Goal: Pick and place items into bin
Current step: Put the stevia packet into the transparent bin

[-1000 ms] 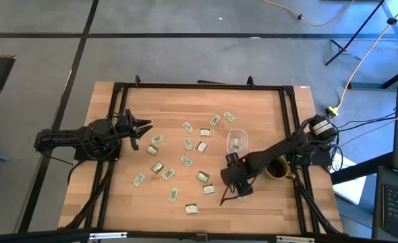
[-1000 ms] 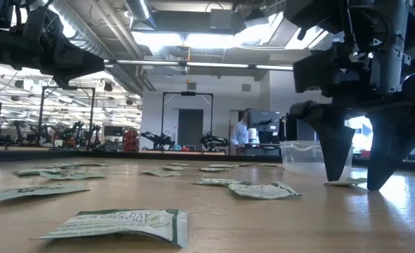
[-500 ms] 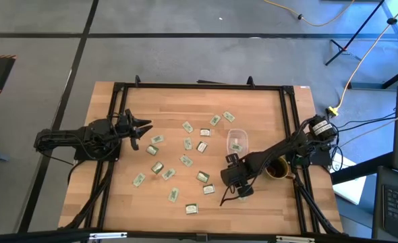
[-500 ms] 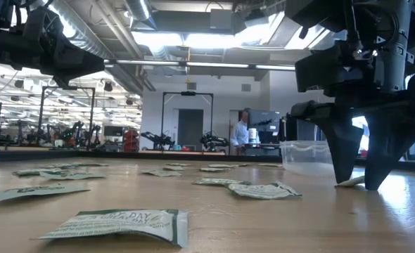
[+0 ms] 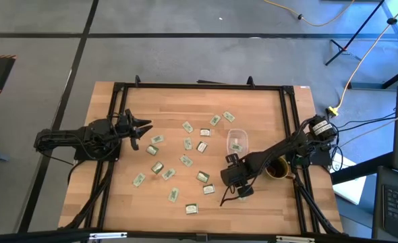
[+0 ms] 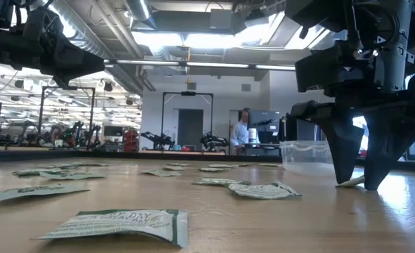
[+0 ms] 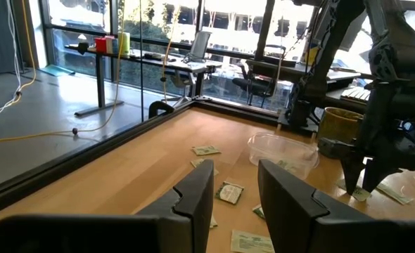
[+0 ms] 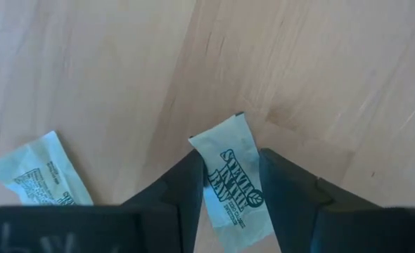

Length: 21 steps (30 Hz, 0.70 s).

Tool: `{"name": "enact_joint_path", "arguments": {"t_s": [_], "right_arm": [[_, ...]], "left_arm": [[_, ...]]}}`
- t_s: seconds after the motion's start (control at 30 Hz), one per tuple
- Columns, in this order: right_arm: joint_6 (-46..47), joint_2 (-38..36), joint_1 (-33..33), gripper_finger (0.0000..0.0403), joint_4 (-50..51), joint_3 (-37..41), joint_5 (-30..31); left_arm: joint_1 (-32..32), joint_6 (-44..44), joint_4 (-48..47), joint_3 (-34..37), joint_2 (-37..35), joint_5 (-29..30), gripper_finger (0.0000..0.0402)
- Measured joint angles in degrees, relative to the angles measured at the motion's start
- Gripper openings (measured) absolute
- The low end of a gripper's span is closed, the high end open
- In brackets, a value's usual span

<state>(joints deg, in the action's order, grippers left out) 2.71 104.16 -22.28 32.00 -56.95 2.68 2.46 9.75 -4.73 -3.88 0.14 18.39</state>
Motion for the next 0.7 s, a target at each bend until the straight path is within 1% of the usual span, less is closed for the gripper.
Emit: {"name": "enact_joint_path", "arguments": {"t_s": [0.47, 0.7], "right_arm": [[-0.11, -0.08, 0.00, 0.0139, 0.18, -0.02, 0.13], [-0.43, 0.20, 0.00, 0.0139, 3.06, -2.94, 0.28]], "left_arm": [[-0.01, -0.01, 0.00, 0.00, 0.00, 0.00, 0.0106], [0.02, 0.00, 0.00, 0.00, -0.01, 0.00, 0.0106]]}}
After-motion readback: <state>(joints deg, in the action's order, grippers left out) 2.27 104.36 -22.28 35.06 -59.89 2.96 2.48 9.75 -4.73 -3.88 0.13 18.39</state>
